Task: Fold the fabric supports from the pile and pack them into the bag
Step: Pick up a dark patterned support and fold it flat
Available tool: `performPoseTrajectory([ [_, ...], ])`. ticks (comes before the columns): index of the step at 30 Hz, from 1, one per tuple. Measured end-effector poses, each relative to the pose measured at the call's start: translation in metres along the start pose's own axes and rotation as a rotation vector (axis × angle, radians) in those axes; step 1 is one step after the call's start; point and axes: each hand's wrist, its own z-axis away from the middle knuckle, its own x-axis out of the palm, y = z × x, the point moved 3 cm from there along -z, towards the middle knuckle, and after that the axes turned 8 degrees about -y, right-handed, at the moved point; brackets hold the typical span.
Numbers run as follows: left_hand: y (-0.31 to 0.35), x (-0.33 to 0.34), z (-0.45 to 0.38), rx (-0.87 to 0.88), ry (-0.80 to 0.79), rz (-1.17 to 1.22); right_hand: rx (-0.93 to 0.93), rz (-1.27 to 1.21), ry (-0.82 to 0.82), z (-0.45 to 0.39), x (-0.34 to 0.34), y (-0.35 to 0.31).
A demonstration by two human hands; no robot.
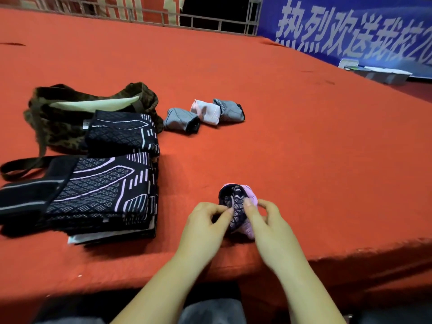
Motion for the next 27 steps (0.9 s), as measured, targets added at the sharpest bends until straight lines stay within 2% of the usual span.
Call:
performPoseTrajectory([
  [4, 0.005, 0.004, 0.001, 0.076, -0.026, -0.078, 0.038, 0.204, 0.078, 0.000, -0.001, -0.005],
  [8, 0.005, 0.003, -0.003, 0.076, 0.042, -0.179, -0.078, 0.339, 0.357, -0.006, -0.007, -0.012],
  [12, 0.008, 0.006, -0.005, 0.162, 0.083, -0.352, -0.134, 0.401, 0.337, -0.021, -0.008, -0.019],
  [17, 0.010, 0.003, 0.002, 0.427, 0.236, -0.402, -0.279, 0.292, 0.410, -0.028, -0.018, -0.024],
  [21, 0.014, 0.001, 0.008, 0.603, 0.259, -0.435, -0.318, 0.247, 0.473, -0.027, -0.025, -0.022],
  [23, 0.017, -0.002, 0.009, 0.621, 0.269, -0.403, -0.284, 0.230, 0.481, -0.028, -0.030, -0.020],
  [27, 0.023, -0.012, 0.010, 0.541, 0.298, -0.228, -0.209, 0.233, 0.493, -0.029, -0.035, -0.011],
])
